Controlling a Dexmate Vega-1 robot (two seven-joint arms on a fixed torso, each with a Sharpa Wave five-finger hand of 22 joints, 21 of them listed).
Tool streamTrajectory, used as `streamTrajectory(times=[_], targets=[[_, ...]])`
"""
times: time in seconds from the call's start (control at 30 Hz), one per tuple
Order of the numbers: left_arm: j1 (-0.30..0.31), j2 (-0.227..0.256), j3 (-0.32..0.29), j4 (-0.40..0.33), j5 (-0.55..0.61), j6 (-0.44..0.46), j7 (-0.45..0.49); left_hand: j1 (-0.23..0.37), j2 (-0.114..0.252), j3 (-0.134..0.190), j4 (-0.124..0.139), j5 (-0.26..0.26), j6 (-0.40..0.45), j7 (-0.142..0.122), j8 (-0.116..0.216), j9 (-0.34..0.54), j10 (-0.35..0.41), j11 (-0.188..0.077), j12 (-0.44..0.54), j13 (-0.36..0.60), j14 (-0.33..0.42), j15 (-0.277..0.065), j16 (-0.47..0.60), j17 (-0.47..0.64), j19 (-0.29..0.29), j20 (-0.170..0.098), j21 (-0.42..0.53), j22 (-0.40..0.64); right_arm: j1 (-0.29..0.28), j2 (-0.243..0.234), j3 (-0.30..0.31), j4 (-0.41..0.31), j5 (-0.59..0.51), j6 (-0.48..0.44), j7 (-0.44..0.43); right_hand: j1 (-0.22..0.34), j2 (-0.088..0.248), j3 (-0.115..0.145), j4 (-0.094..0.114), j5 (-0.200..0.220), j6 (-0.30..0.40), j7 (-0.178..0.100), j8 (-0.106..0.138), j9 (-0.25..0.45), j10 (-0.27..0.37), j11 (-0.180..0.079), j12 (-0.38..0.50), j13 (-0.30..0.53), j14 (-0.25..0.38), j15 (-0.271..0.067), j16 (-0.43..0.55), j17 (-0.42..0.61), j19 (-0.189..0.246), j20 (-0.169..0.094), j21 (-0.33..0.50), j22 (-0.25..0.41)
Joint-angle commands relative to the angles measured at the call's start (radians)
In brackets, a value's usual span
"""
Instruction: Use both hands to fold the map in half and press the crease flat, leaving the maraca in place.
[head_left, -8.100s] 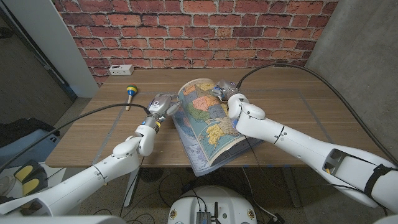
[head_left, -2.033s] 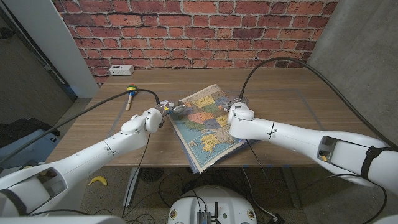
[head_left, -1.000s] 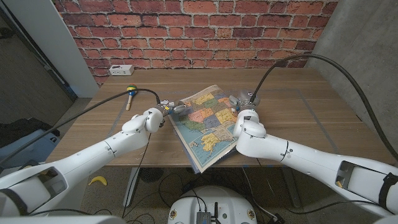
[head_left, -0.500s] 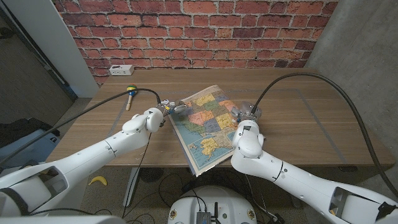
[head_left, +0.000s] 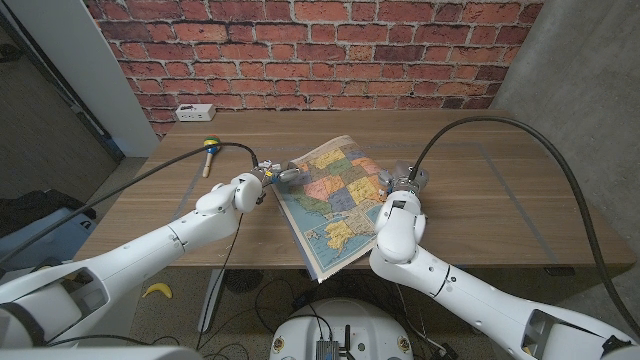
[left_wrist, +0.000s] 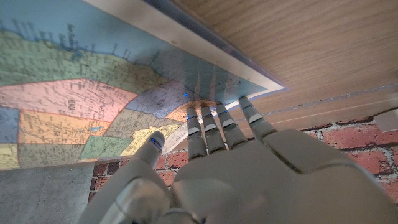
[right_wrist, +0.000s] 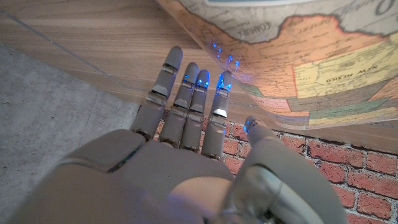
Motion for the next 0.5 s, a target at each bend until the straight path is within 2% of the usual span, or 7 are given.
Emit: streamTrajectory(times=[0.03,0.2,0.23,0.3,0.33,0.4,0.5], targets=[[0.002,-0.001,-0.006,0.003,-0.01,-0.002,0.007,0.007,0.009,0.0,0.004,0.01,0.0,0.003,0.004,0.002,0.006,0.003,0.002,0.002,-0.009,-0.014,0.001,0.0,0.009,0.005,0.0,0.005,0.059,-0.064,-0.059,-0.022,0.124,0.031,0.01,0.023,0.006,0.006,-0.02,-0.001,0.109,0.015,0.025,0.003,0.104,0.019,0.036,0.005,-0.02,-0.035,-0.002,0.015,-0.115,-0.01,-0.041,0.001],[0.001,-0.002,-0.004,0.004,-0.009,-0.001,0.006,0.007,0.008,0.0,0.005,0.01,-0.002,0.003,0.004,0.002,0.006,-0.001,0.003,0.002,-0.008,-0.014,0.001,0.0,0.009,0.004,-0.001,0.005,0.092,-0.11,-0.094,-0.047,0.221,0.065,-0.03,0.067,0.007,0.022,-0.059,0.001,0.145,0.016,0.025,0.001,0.125,0.02,0.04,0.003,0.007,-0.056,0.018,0.034,-0.147,-0.03,-0.049,-0.001],[0.001,-0.002,-0.004,0.004,-0.011,0.0,0.005,0.007,0.008,0.0,0.006,0.01,-0.002,0.003,0.004,0.002,0.007,0.002,0.003,0.002,-0.008,-0.014,0.001,0.0,0.009,0.005,-0.001,0.005,0.099,-0.117,-0.102,-0.051,0.238,0.069,-0.037,0.098,0.004,0.029,-0.088,0.002,0.17,0.014,0.024,-0.001,0.144,0.013,0.044,0.002,0.053,-0.065,0.053,0.063,-0.16,-0.048,-0.048,0.001],[0.002,-0.002,-0.005,0.004,-0.013,-0.002,0.007,0.007,0.008,0.0,0.006,0.01,-0.002,0.003,0.004,0.002,0.006,0.003,0.003,0.002,-0.009,-0.013,0.001,0.0,0.01,0.005,-0.002,0.005,0.128,-0.138,-0.136,-0.058,0.266,0.075,-0.03,0.129,0.005,0.036,-0.113,0.002,0.196,0.016,0.023,-0.002,0.169,0.019,0.05,0.003,0.088,-0.067,0.094,0.101,-0.165,-0.054,-0.043,0.005],[0.002,-0.002,-0.006,0.003,-0.014,-0.002,0.007,0.007,0.008,0.0,0.006,0.01,-0.002,0.003,0.004,0.002,0.006,0.002,0.003,0.002,-0.008,-0.013,0.001,0.0,0.01,0.004,-0.002,0.005,0.148,-0.144,-0.159,-0.056,0.277,0.07,-0.02,0.165,-0.001,0.044,-0.141,0.003,0.21,0.009,0.02,-0.003,0.174,0.011,0.053,0.012,0.087,-0.065,0.121,0.136,-0.167,-0.055,-0.037,0.011],[0.003,-0.002,-0.007,0.003,-0.016,-0.002,0.008,0.007,0.008,-0.001,0.007,0.01,-0.002,0.004,0.004,0.002,0.006,0.001,0.002,0.002,-0.009,-0.013,0.0,0.0,0.01,0.005,-0.002,0.005,0.186,-0.15,-0.201,-0.046,0.304,0.056,-0.004,0.184,-0.004,0.046,-0.152,0.003,0.222,0.008,0.018,-0.003,0.177,0.004,0.057,0.019,0.078,-0.067,0.138,0.162,-0.165,-0.055,-0.031,0.016],[0.004,-0.002,-0.006,0.001,-0.014,0.002,0.009,0.007,0.008,-0.001,0.007,0.01,-0.003,0.004,0.004,0.002,0.005,0.0,0.002,0.002,-0.009,-0.012,0.0,0.0,0.01,0.005,-0.003,0.005,0.199,-0.153,-0.201,-0.043,0.373,0.065,-0.022,0.198,-0.003,0.047,-0.156,0.002,0.219,0.008,0.011,-0.004,0.171,0.005,0.057,0.025,0.072,-0.064,0.154,0.184,-0.166,-0.054,-0.027,0.019]])
